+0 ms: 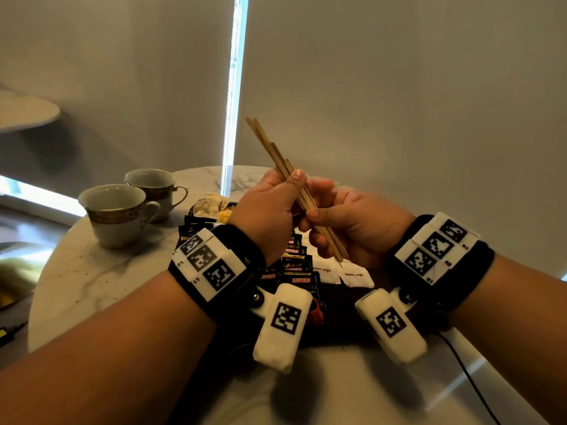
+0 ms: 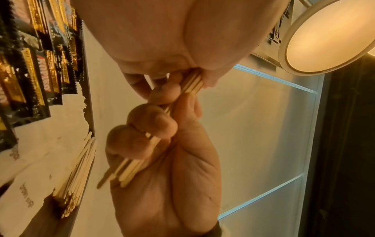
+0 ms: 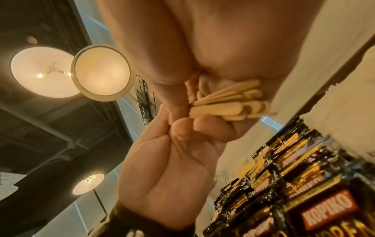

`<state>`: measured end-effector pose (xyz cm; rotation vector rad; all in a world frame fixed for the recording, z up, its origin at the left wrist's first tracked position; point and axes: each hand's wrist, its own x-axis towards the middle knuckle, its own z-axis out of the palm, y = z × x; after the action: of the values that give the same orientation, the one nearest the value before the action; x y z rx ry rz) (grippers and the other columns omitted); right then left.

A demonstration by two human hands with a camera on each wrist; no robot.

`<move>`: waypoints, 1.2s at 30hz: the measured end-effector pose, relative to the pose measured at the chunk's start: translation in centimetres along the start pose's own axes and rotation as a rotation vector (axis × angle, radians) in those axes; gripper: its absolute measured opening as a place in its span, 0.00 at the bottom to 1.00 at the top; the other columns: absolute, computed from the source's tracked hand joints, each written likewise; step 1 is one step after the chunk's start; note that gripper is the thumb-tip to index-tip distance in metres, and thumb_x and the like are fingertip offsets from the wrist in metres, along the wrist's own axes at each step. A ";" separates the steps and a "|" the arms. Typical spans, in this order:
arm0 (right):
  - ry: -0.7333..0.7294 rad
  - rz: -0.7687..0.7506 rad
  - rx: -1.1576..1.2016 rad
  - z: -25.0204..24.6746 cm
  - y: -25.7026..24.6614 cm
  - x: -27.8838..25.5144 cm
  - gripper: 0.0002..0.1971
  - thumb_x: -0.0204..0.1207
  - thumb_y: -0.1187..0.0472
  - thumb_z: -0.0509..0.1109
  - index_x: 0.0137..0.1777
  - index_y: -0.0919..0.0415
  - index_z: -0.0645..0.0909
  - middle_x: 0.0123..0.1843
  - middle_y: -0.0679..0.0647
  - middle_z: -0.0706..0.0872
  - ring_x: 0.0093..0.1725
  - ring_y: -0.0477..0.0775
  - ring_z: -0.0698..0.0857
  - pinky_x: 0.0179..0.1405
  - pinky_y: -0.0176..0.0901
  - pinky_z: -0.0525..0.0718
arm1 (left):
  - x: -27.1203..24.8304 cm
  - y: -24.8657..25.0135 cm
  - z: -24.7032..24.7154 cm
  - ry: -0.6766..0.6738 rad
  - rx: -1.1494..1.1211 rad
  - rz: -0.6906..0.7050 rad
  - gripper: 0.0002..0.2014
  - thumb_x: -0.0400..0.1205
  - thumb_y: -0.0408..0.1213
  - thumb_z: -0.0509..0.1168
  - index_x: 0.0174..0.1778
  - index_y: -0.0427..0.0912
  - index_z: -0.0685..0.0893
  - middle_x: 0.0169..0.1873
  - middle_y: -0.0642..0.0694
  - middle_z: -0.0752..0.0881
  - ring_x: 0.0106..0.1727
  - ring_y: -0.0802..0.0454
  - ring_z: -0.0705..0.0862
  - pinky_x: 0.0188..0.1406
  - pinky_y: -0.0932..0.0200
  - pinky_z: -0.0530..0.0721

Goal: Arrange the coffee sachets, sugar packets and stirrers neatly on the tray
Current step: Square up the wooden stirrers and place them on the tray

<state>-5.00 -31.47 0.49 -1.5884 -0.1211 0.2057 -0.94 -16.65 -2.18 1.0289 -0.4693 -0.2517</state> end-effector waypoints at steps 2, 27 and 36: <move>-0.026 0.017 0.037 -0.2 -0.3 -0.2 0.09 0.79 0.70 0.65 0.57 0.64 0.82 0.38 0.60 0.85 0.25 0.52 0.80 0.23 0.39 0.79 | -0.1 0.3 -0.1 -0.028 -0.053 -0.007 0.09 0.89 0.40 0.60 0.55 0.42 0.84 0.46 0.40 0.91 0.30 0.47 0.80 0.32 0.52 0.81; 0.395 0.139 -0.057 2.3 -2.0 -0.6 0.38 0.76 0.26 0.58 0.60 0.62 0.81 0.52 0.60 0.82 0.52 0.61 0.85 0.47 0.52 0.77 | -0.3 0.3 0.7 -0.065 0.027 0.043 0.09 0.91 0.35 0.56 0.49 0.47 0.80 0.32 0.49 0.77 0.33 0.51 0.76 0.37 0.51 0.77; 0.425 -0.287 -0.716 2.5 -5.3 -1.1 0.09 0.84 0.48 0.67 0.49 0.52 0.82 0.35 0.51 0.87 0.35 0.53 0.84 0.45 0.58 0.89 | -1.8 0.7 1.6 -0.265 0.068 -0.199 0.10 0.91 0.40 0.58 0.45 0.48 0.81 0.26 0.51 0.72 0.23 0.56 0.69 0.22 0.61 0.68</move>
<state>-6.28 -29.11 5.81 -2.2601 -0.0938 -0.4497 -3.32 -16.70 -1.36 1.1151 -0.6179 -0.5573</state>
